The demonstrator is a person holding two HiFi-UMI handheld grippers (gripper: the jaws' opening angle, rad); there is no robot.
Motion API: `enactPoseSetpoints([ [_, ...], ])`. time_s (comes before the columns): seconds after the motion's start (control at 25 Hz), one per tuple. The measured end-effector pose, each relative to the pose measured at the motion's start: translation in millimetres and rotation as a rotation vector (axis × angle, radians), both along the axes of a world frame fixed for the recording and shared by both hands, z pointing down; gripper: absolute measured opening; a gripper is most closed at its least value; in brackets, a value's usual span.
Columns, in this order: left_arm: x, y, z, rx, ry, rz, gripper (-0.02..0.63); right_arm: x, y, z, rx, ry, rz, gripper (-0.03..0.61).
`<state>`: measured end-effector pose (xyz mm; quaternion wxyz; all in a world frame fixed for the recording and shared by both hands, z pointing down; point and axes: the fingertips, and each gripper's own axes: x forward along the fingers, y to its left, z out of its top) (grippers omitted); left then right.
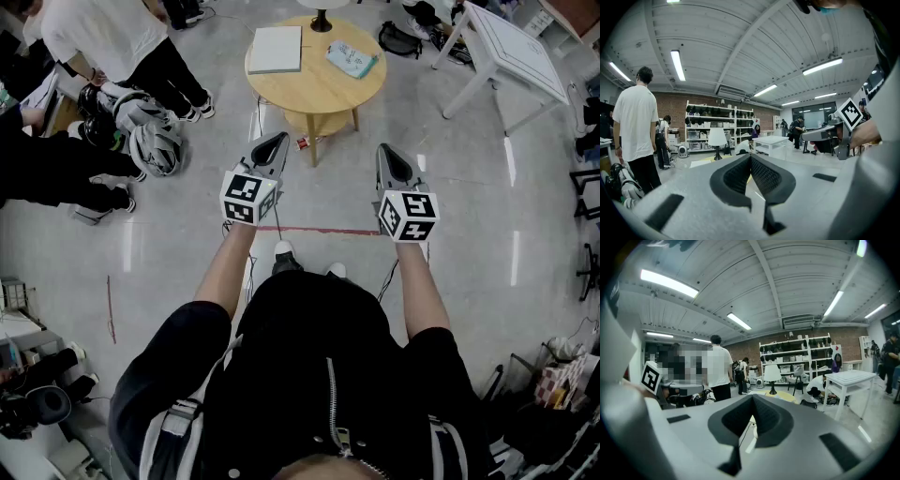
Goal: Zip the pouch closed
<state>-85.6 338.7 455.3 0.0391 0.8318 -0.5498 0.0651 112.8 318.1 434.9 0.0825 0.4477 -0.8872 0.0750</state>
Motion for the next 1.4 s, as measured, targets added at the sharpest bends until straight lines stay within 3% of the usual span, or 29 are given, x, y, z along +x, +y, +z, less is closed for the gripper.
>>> enactPoseSetpoints([
  [0.24, -43, -7, -2, 0.015, 0.000, 0.047, 0.000, -52, -6, 4, -0.006, -0.026, -0.016, 0.005],
  [0.52, -97, -40, 4, 0.012, -0.013, 0.102, 0.000, -95, -28, 6, 0.010, -0.010, 0.074, 0.005],
  [0.84, -104, -92, 14, -0.004, 0.007, 0.153, 0.000, -105, -59, 18, -0.013, 0.000, 0.109, 0.005],
  [1.04, -92, -152, 23, -0.021, 0.001, 0.175, 0.000, -103, -119, 26, -0.017, -0.002, 0.115, 0.005],
  [1.4, -72, -316, 28, -0.054, -0.021, 0.153, 0.000, -102, -296, 25, -0.016, -0.025, 0.062, 0.005],
])
